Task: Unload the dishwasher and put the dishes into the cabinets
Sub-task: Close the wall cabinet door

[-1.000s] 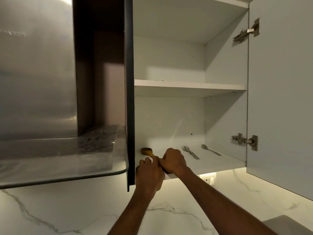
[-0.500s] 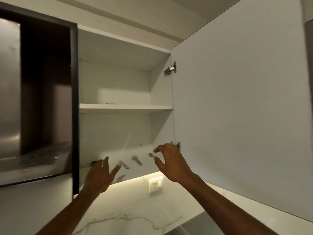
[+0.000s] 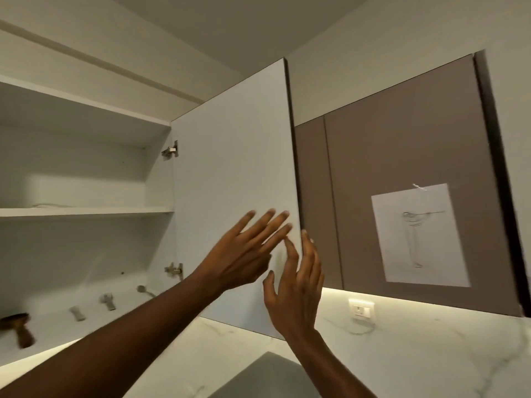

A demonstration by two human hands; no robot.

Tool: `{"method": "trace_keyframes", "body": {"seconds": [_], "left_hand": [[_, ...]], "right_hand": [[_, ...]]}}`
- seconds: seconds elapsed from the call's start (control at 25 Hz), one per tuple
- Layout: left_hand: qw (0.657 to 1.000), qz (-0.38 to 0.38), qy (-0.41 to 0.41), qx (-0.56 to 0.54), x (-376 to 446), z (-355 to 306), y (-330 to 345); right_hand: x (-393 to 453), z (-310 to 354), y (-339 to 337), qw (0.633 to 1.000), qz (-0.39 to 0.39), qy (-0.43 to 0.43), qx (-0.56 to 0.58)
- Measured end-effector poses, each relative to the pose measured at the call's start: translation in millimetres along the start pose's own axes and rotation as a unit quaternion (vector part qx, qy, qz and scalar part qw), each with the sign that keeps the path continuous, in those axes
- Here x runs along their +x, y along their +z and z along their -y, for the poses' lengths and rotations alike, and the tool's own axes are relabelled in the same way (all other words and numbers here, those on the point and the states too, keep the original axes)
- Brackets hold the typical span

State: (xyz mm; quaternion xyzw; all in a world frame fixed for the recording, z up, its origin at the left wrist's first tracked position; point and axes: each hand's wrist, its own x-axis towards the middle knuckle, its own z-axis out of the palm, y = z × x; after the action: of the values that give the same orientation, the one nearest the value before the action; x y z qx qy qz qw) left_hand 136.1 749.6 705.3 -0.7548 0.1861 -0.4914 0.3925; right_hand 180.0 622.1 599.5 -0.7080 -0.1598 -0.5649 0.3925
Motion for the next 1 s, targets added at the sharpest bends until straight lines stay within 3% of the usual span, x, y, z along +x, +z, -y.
{"method": "trace_keyframes", "body": {"seconds": [0.12, 0.24, 0.28, 0.36, 0.56, 0.6, 0.72, 0.8, 0.92, 1.0], "left_hand": [[0.999, 0.026, 0.017, 0.021, 62.6, -26.6, -4.0], [0.982, 0.138, 0.072, 0.105, 86.0, -31.7, 0.2], [0.974, 0.168, 0.087, 0.127, 86.4, -29.6, -2.2], [0.963, 0.191, 0.107, 0.154, 83.5, -27.7, -13.1], [0.985, 0.076, 0.123, 0.097, 79.5, -18.4, -51.2], [0.987, 0.086, 0.104, 0.089, 79.0, -14.6, -67.4], [0.974, 0.196, 0.021, 0.107, 62.7, 9.4, -97.6], [0.958, 0.258, -0.035, 0.121, 39.2, 38.2, -108.7], [0.946, 0.275, -0.112, 0.131, -12.9, 97.7, -117.3], [0.936, 0.261, -0.142, 0.188, -63.0, 144.4, -111.7]], "right_hand": [[9.1, -48.2, -5.5, 0.982, 0.131, 0.128, 0.038], [9.0, -78.9, -9.0, 0.888, 0.335, 0.233, 0.214], [5.1, -84.2, -10.9, 0.874, 0.359, 0.233, 0.228], [-2.7, -90.2, -14.9, 0.879, 0.341, 0.229, 0.242], [-1.2, -59.1, -17.2, 0.887, 0.198, 0.228, 0.349], [-0.2, -45.4, -15.7, 0.880, 0.186, 0.233, 0.371], [-8.0, 14.6, 7.9, 0.840, 0.245, 0.196, 0.443], [-24.8, 64.2, 28.3, 0.830, 0.289, 0.113, 0.464], [-58.5, 137.4, 64.0, 0.799, 0.319, 0.015, 0.510], [-77.6, 186.5, 90.9, 0.802, 0.306, -0.037, 0.512]]}}
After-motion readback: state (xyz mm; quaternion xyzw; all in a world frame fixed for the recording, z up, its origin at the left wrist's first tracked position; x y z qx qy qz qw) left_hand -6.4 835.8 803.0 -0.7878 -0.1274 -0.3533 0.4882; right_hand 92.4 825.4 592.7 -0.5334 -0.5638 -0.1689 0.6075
